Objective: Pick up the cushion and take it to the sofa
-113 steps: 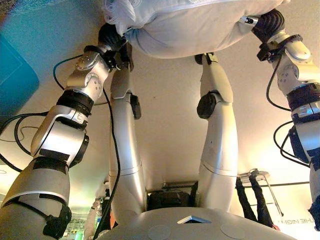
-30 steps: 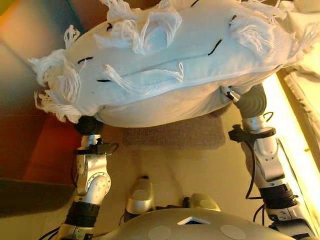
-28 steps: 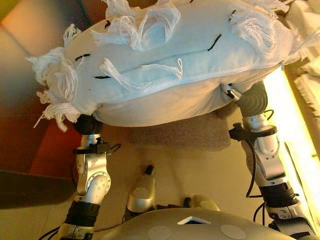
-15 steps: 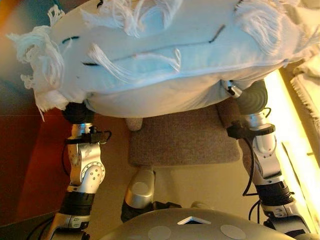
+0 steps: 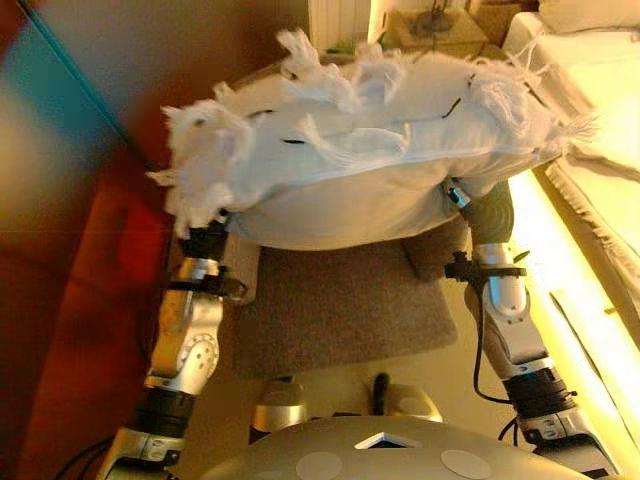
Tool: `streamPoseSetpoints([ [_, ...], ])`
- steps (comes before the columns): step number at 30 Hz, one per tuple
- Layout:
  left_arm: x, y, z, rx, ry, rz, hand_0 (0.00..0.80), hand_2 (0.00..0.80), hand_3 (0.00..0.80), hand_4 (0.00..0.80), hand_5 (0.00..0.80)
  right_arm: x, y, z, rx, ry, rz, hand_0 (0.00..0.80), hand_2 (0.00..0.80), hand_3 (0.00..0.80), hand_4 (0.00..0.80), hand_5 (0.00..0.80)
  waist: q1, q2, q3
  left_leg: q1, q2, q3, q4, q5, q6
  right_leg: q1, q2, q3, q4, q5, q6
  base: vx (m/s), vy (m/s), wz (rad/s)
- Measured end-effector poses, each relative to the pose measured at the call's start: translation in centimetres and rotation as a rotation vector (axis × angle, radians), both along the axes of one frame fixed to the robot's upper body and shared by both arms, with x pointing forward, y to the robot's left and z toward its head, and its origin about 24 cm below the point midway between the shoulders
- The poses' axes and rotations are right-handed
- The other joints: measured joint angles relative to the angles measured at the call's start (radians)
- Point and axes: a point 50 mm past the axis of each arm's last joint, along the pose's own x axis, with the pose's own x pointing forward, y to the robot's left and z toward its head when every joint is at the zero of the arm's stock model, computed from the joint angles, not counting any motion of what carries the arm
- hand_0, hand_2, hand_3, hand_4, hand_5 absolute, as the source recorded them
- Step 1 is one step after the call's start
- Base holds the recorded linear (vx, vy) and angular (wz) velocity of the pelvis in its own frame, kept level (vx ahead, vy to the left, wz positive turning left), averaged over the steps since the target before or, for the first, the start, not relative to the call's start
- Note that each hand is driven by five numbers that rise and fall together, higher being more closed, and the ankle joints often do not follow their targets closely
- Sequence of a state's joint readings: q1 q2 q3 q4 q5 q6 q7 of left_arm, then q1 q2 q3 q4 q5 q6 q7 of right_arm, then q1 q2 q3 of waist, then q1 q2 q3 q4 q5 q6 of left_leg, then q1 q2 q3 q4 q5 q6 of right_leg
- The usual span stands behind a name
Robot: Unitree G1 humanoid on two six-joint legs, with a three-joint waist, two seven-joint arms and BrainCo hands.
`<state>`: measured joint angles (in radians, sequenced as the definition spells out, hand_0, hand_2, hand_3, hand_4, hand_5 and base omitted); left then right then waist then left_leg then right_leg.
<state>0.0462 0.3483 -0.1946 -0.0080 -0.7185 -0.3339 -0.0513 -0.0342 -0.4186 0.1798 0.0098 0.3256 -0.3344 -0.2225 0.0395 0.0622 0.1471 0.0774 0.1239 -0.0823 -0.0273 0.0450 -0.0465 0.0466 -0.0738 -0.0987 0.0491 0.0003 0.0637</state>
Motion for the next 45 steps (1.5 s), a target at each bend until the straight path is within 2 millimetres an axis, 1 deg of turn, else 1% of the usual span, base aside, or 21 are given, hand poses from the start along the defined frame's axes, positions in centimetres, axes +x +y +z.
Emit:
streamPoseSetpoints([
  [2, 0.2, -0.5, -1.4, 0.012, 0.069, 0.002, 0.8, 0.8, 0.8, 0.8, 0.8, 0.2, -0.4, -1.4, -0.011, 0.079, -0.025, 0.8, 0.8, 0.8, 0.8, 0.8, -0.001, 0.008, -0.008, 0.014, 0.003, 0.011, -0.001, -0.001, -0.002, 0.025, 0.005, 0.006, -0.037, 0.017, -0.002, 0.192, -0.068, -0.17],
  [4, 0.2, -0.7, -2.7, 0.011, 0.137, 0.024, 0.8, 0.8, 0.8, 0.8, 0.8, 0.2, -0.6, -2.8, -0.024, 0.163, -0.035, 0.8, 0.8, 0.8, 0.8, 0.8, -0.003, 0.009, -0.01, 0.033, 0.003, 0.026, -0.008, -0.007, -0.011, 0.055, 0.006, 0.008, -0.076, 0.029, 0.001, 0.167, -0.056, -0.12],
  [5, 0.2, -0.8, -3.1, 0.005, 0.161, 0.036, 0.8, 0.8, 0.8, 0.8, 0.8, 0.2, -0.6, -3.4, -0.031, 0.197, -0.031, 0.8, 0.8, 0.8, 0.8, 0.8, -0.003, 0.009, -0.015, 0.037, 0.003, 0.027, -0.017, -0.007, -0.024, 0.064, 0.006, 0.008, -0.096, 0.036, 0.004, 0.133, -0.038, -0.02],
  [6, 0.2, -0.8, -3.5, -0.001, 0.185, 0.044, 0.8, 0.8, 0.8, 0.8, 0.8, 0.2, -0.5, -3.9, -0.038, 0.23, -0.028, 0.8, 0.8, 0.8, 0.8, 0.8, -0.002, 0.008, -0.019, 0.037, 0.002, 0.028, -0.027, 0.0, -0.049, 0.072, 0.007, 0.007, -0.117, 0.047, 0.005, 0.143, -0.023, 0.05],
  [7, 0.1, -0.9, -3.9, -0.005, 0.207, 0.051, 0.8, 0.8, 0.8, 0.8, 0.8, 0.2, -0.5, -4.3, -0.039, 0.258, -0.027, 0.8, 0.8, 0.8, 0.8, 0.8, 0.0, 0.003, -0.024, 0.037, -0.002, 0.028, -0.037, 0.006, -0.065, 0.078, 0.004, 0.007, -0.136, 0.059, 0.006, 0.155, -0.011, 0.09],
  [11, 0.0, -0.6, -6.2, -0.007, 0.326, 0.104, 0.8, 0.8, 0.8, 0.8, 0.8, 1.1, 0.2, -6.6, -0.039, 0.397, -0.013, 0.8, 0.8, 0.8, 0.8, 0.8, 0.005, -0.016, -0.036, 0.062, -0.022, 0.029, -0.059, 0.008, -0.068, 0.098, -0.021, -0.001, -0.139, 0.055, 0.023, 0.165, 0.005, 0.07],
  [15, -0.4, 0.0, -8.1, 0.009, 0.424, 0.158, 0.8, 0.8, 0.8, 0.8, 0.8, 2.0, 0.9, -7.9, -0.069, 0.514, 0.032, 0.8, 0.8, 0.8, 0.8, 0.8, 0.013, -0.034, -0.047, 0.07, -0.033, 0.029, -0.06, 0.007, -0.066, 0.111, -0.032, -0.004, -0.14, 0.054, 0.031, 0.118, 0.014, 0.05],
  [18, -0.4, 0.0, -8.9, 0.015, 0.475, 0.171, 0.8, 0.8, 0.8, 0.8, 0.8, 2.3, 0.8, -9.1, -0.059, 0.611, 0.052, 0.8, 0.8, 0.8, 0.8, 0.8, 0.031, -0.039, -0.05, 0.069, -0.032, 0.031, -0.06, 0.008, -0.064, 0.109, -0.032, -0.006, -0.141, 0.055, 0.032, 0.028, -0.005, 0.0],
  [20, 0.0, 0.0, -9.7, 0.024, 0.532, 0.189, 0.8, 0.8, 0.8, 0.8, 0.8, 2.9, 0.9, -10.1, -0.064, 0.697, 0.054, 0.8, 0.8, 0.8, 0.8, 0.8, 0.034, -0.04, -0.051, 0.066, -0.03, 0.028, -0.061, 0.007, -0.062, 0.108, -0.031, -0.01, -0.141, 0.056, 0.035, -0.06, 0.001, 0.03],
  [22, 0.5, 0.0, -10.4, 0.045, 0.587, 0.207, 0.8, 0.8, 0.8, 0.8, 0.8, 3.7, 1.1, -10.5, -0.077, 0.76, 0.053, 0.8, 0.8, 0.8, 0.8, 0.8, 0.035, -0.04, -0.053, 0.046, -0.027, 0.026, -0.061, 0.011, -0.058, 0.095, -0.031, -0.013, -0.141, 0.061, 0.034, -0.159, 0.005, 0.03],
  [24, 1.8, -0.6, -10.7, 0.063, 0.626, 0.224, 0.8, 0.8, 0.8, 0.8, 0.8, 5.4, 1.4, -10.0, -0.079, 0.799, 0.043, 0.8, 0.8, 0.8, 0.8, 0.8, 0.034, -0.04, -0.055, 0.005, -0.027, 0.023, -0.059, 0.028, -0.059, 0.05, -0.03, -0.018, -0.14, 0.076, 0.032, -0.225, 0.044, 0.05],
  [25, 2.8, -0.6, -10.5, 0.08, 0.634, 0.237, 0.8, 0.8, 0.8, 0.8, 0.8, 6.4, 1.3, -9.5, -0.079, 0.807, 0.029, 0.8, 0.8, 0.8, 0.8, 0.8, 0.032, -0.04, -0.055, -0.024, -0.027, 0.022, -0.059, 0.037, -0.06, 0.024, -0.03, -0.018, -0.14, 0.085, 0.03, -0.178, 0.052, 0.06],
  [27, 4.3, -1.4, -10.4, 0.101, 0.679, 0.229, 0.8, 0.8, 0.8, 0.8, 0.8, 8.1, 0.7, -8.7, -0.079, 0.869, -0.013, 0.8, 0.8, 0.8, 0.8, 0.8, 0.034, -0.036, -0.053, -0.056, -0.031, 0.014, -0.059, 0.061, -0.064, -0.003, -0.03, -0.023, -0.139, 0.1, 0.025, -0.142, 0.036, 0.09],
  [31, 5.8, -1.5, -10.2, 0.107, 0.755, 0.214, 0.8, 0.8, 0.8, 0.8, 0.8, 8.9, 0.5, -8.1, -0.033, 0.915, -0.021, 0.8, 0.8, 0.8, 0.8, 0.8, 0.03, -0.029, -0.047, -0.064, -0.031, 0.011, -0.059, 0.061, -0.065, -0.01, -0.032, -0.026, -0.143, 0.099, 0.026, -0.067, 0.041, 0.03],
  [36, 6.9, -1.7, -10.2, 0.134, 0.864, 0.183, 0.8, 0.8, 0.8, 0.8, 0.8, 9.3, -0.2, -8.1, -0.017, 1.023, -0.039, 0.8, 0.8, 0.8, 0.8, 0.8, 0.026, -0.001, -0.016, -0.073, -0.032, 0.01, -0.059, 0.062, -0.066, -0.017, -0.031, -0.027, -0.143, 0.101, 0.026, -0.053, 0.071, 0.0],
  [39, 8.0, -1.6, -9.6, 0.155, 0.902, 0.167, 0.8, 0.8, 0.8, 0.8, 0.8, 10.0, -0.3, -7.1, -0.024, 1.032, -0.039, 0.8, 0.8, 0.8, 0.8, 0.8, 0.024, 0.007, 0.007, -0.087, -0.03, 0.01, -0.059, 0.066, -0.068, -0.033, -0.03, -0.027, -0.142, 0.103, 0.025, -0.128, 0.085, -0.01],
  [41, 9.1, -1.6, -8.7, 0.149, 0.917, 0.161, 0.8, 0.8, 0.8, 0.8, 0.8, 10.9, -0.2, -5.8, -0.026, 1.02, -0.038, 0.8, 0.8, 0.8, 0.8, 0.8, 0.024, 0.013, 0.016, -0.113, -0.031, 0.008, -0.059, 0.073, -0.069, -0.057, -0.03, -0.027, -0.14, 0.11, 0.024, -0.097, 0.087, 0.02],
  [42, 9.7, -1.5, -8.1, 0.151, 0.922, 0.153, 0.427, 0.427, 0.427, 0.427, 0.427, 11.4, -0.2, -5.1, -0.026, 1.014, -0.036, 0.8, 0.8, 0.8, 0.8, 0.8, 0.022, 0.014, 0.024, -0.119, -0.033, 0.007, -0.059, 0.077, -0.069, -0.062, -0.031, -0.027, -0.139, 0.113, 0.023, -0.055, 0.081, 0.07],
  [43, 10.1, -1.4, -7.7, 0.158, 0.932, 0.15, 0.0, 0.0, 0.0, 0.0, 0.0, 11.6, -0.2, -4.7, -0.026, 1.018, -0.036, 0.8, 0.8, 0.8, 0.8, 0.8, 0.019, 0.015, 0.026, -0.125, -0.034, 0.008, -0.059, 0.078, -0.068, -0.066, -0.032, -0.029, -0.139, 0.113, 0.023, -0.018, 0.068, 0.08],
  [44, 10.5, -1.2, -7.3, 0.165, 0.938, 0.149, 0.0, 0.0, 0.0, 0.0, 0.0, 11.9, -0.2, -4.2, -0.025, 1.018, -0.033, 0.8, 0.8, 0.8, 0.8, 0.8, 0.017, 0.015, 0.032, -0.125, -0.035, 0.009, -0.059, 0.078, -0.068, -0.065, -0.033, -0.031, -0.139, 0.113, 0.023, 0.019, 0.078, 0.06],
  [45, 10.8, -0.7, -6.8, 0.164, 0.944, 0.153, 0.0, 0.0, 0.0, 0.0, 0.0, 12.1, -0.1, -3.8, -0.015, 1.019, -0.026, 0.433, 0.433, 0.433, 0.433, 0.433, 0.012, 0.015, 0.04, -0.125, -0.036, 0.011, -0.059, 0.078, -0.068, -0.065, -0.034, -0.031, -0.139, 0.113, 0.024, 0.042, 0.075, 0.02],
])
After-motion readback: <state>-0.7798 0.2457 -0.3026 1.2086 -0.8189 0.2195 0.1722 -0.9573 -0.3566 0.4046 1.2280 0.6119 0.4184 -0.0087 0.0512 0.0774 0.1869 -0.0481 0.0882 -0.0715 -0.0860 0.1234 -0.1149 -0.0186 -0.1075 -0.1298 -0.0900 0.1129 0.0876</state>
